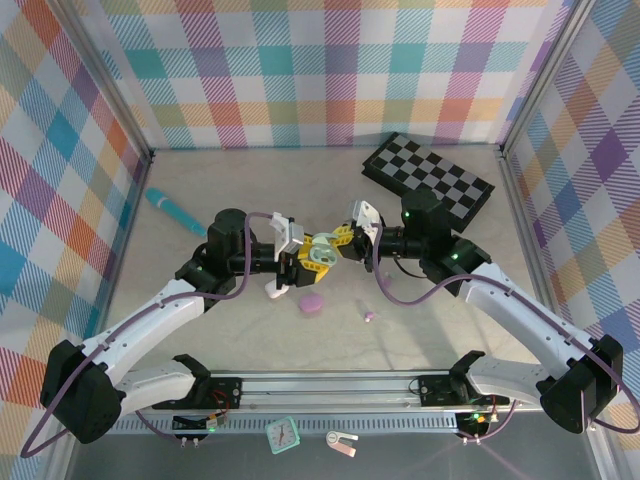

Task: Insert wireless bluetooth earbuds into charging case

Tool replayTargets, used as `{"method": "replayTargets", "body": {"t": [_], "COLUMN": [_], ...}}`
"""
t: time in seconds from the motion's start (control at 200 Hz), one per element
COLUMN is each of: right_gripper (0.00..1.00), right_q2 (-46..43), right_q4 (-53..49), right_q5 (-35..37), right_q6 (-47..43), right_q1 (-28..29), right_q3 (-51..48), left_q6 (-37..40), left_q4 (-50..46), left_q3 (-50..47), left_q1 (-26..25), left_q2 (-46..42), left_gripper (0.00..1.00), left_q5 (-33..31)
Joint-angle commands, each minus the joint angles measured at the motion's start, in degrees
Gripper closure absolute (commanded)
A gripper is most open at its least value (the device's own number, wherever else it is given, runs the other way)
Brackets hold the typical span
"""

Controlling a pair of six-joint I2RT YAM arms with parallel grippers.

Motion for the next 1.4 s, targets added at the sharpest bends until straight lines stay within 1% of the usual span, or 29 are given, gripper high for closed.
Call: {"method": "replayTargets", "body": {"t": [0.0, 0.08, 0.205, 0.255, 0.335, 0.375, 0.43, 0.5, 0.55, 0.74, 0.835, 0.905, 1.005, 1.075, 1.12, 1.165, 1.21, 1.395], "right_gripper": [1.0, 1.0, 1.0, 0.94, 0.9, 0.85, 0.73, 0.66, 0.58, 0.38, 0.32, 0.32, 0.32, 0.31, 0.31, 0.3, 0.3, 0.3], "right_q2": [-0.28, -0.43, -0.71, -0.83, -1.03, -1.14, -1.37, -1.82, -2.38, -5.52, -7.95, -10.03, -13.8, -16.22, -17.46, -18.51, -19.13, -18.86], "right_q4": [1.1, 1.19, 1.11, 0.96, 1.19, 1.24, 1.5, 1.84, 2.1, 2.15, 3.0, 5.12, 11.1, 14.36, 15.77, 16.64, 17.08, 15.37], "right_q5": [-0.56, -0.36, -0.14, -0.15, -0.05, -0.07, 0.1, 0.33, 0.47, 0.0, -0.04, 1.54, 5.08, 8.3, 10.64, 12.57, 14.15, 20.73], "right_q6": [0.01, 0.21, 0.53, 0.53, 0.79, 0.89, 1.24, 1.25, 1.25, 0.86, 1.19, 2.71, 6.91, 9.91, 11.92, 13.44, 17.58, 29.6], "right_q1": [0.1, 0.17, 0.12, 0.12, 0.08, 0.1, 0.11, 0.06, 0.12, 0.03, 0.01, -0.35, -1.64, -3.01, -4.22, -5.78, -7.41, -16.82], "right_q3": [0.99, 0.91, 0.96, 1.09, 1.12, 1.11, 1.02, 0.82, 0.54, -0.65, -1.77, -2.99, -6.1, -8.24, -9.47, -10.55, -11.55, -14.58], "left_q6": [0.33, 0.32, 0.34, 0.25, 0.16, 0.0, 0.03, -0.39, -1.07, -4.6, -6.44, -7.38, -9.41, -10.57, -10.55, -10.4, -10.27, -9.29], "left_q4": [2.35, 2.28, 2.41, 2.39, 2.43, 2.51, 2.61, 3.0, 3.69, 7.69, 10.55, 12.82, 17.44, 20.79, 21.34, 21.58, 21.82, 20.61], "left_q3": [-0.42, -0.41, -0.42, -0.41, -0.48, -0.58, -0.65, -0.95, -1.37, -3.21, -4.15, -5.08, -6.89, -8.36, -8.88, -9.27, -9.63, -9.81], "left_q1": [-0.28, -0.28, -0.26, -0.28, -0.28, -0.28, -0.28, -0.28, -0.28, -0.28, -0.26, -0.28, -0.28, -0.28, -0.24, -0.28, -0.28, -0.28], "left_q2": [-0.53, -0.58, -0.69, -0.71, -0.74, -0.83, -0.82, -0.98, -1.14, -1.92, -1.76, -1.66, -1.61, -1.84, -1.99, -2.24, -2.55, -3.92], "left_gripper": [0.6, 0.63, 0.64, 0.65, 0.65, 0.65, 0.65, 0.65, 0.65, 0.64, 0.64, 0.64, 0.64, 0.64, 0.64, 0.64, 0.64, 0.64], "left_q5": [1.9, 2.05, 2.4, 2.36, 2.39, 2.4, 2.1, 1.68, 1.28, -0.51, -1.44, -2.41, -4.6, -6.21, -7.03, -7.51, -7.82, -8.34]}}
